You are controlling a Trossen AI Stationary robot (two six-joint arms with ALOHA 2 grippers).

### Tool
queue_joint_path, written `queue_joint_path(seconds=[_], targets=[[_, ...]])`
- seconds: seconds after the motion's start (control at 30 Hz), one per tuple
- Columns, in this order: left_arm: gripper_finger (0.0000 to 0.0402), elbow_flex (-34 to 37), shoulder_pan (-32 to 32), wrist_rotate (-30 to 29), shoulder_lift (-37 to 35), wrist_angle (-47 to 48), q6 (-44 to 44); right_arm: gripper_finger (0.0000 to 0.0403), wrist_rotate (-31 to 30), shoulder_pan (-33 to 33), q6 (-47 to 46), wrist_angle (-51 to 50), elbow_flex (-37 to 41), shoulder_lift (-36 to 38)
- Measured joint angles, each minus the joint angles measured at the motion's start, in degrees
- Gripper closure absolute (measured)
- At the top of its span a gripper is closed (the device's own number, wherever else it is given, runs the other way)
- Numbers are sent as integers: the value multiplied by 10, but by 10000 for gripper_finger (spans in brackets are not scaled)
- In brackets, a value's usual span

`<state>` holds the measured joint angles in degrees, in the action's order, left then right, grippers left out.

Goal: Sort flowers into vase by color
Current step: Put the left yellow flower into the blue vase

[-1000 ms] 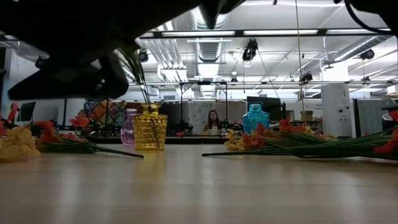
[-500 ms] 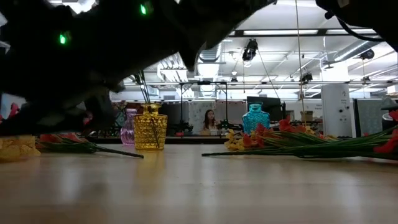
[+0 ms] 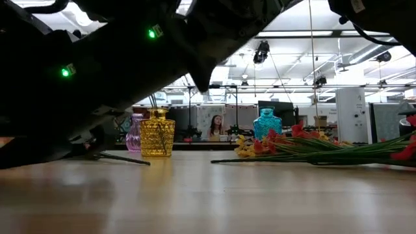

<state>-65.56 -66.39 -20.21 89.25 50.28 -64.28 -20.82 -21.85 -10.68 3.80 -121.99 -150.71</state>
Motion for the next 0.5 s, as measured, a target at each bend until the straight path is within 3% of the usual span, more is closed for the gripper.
queue_joint_path(seconds=[0.5], targets=[[155, 0, 0, 2, 0, 0, -9, 125, 2, 17, 88, -320, -106, 6]])
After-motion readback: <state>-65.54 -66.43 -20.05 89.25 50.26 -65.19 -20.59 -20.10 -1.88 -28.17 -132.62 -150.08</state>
